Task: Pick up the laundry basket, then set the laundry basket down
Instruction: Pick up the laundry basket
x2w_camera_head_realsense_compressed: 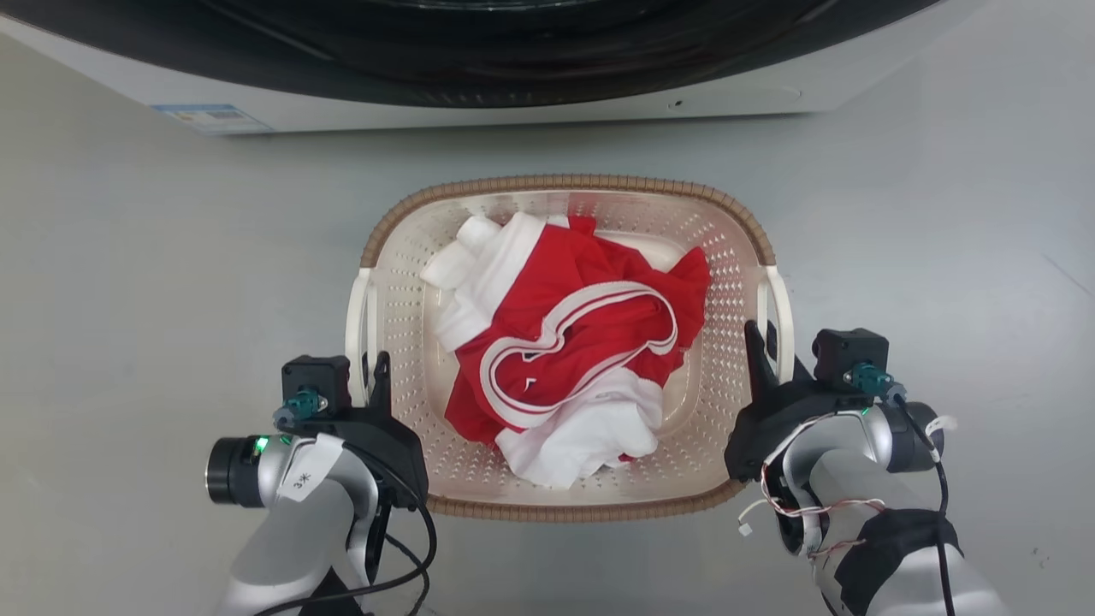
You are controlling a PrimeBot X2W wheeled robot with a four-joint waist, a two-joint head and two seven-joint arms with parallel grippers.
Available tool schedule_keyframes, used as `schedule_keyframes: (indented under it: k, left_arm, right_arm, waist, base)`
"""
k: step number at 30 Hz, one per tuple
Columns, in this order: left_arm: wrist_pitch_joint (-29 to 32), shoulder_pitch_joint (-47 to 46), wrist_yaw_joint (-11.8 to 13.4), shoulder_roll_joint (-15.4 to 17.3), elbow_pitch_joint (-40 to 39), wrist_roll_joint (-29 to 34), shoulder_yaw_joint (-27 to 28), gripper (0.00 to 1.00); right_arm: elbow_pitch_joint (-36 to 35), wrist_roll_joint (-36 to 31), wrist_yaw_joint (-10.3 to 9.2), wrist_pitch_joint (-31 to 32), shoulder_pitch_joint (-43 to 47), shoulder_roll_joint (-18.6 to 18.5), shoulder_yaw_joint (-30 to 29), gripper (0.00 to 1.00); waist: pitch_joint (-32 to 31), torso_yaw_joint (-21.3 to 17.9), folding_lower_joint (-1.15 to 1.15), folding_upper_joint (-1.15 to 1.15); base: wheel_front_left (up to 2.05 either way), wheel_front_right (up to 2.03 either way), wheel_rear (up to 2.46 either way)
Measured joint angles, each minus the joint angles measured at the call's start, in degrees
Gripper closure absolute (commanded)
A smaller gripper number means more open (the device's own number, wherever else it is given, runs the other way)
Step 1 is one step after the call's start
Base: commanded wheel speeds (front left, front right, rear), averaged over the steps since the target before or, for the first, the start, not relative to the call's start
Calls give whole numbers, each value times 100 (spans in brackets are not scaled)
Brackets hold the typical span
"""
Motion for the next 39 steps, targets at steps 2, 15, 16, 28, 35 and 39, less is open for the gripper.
schedule_keyframes:
  k: [2,15,16,28,35,39]
  left_arm:
    - [0,104,2,0,32,-67,-57,100]
    - [193,863,-2,15,313,-471,-412,100]
    - [224,924,-4,16,328,-530,-444,100]
    - [628,1684,-110,30,499,-869,-747,100]
    - [797,2139,-149,49,575,-991,-911,100]
    - [892,2338,-154,70,571,-1056,-988,100]
  right_arm:
    - [38,75,0,0,102,0,90,100]
    - [178,765,0,153,786,15,806,100]
    - [185,809,0,177,846,15,859,100]
    - [265,1436,0,653,1580,20,1390,100]
    - [257,1755,-1,843,2019,25,1655,100]
    - [242,1897,-1,929,2202,25,1768,100]
  waist:
    - [-167,-5,0,0]
    - [-1274,-28,-1,0]
    - [-1359,-29,-1,0]
    - [-2396,-45,-2,-1]
    - [-2993,-56,-1,0]
    - [-3306,-65,-1,0]
  base:
    - [0,0,0]
    - [0,0,0]
    - [0,0,0]
    - [0,0,0]
    - [0,0,0]
    - [0,0,0]
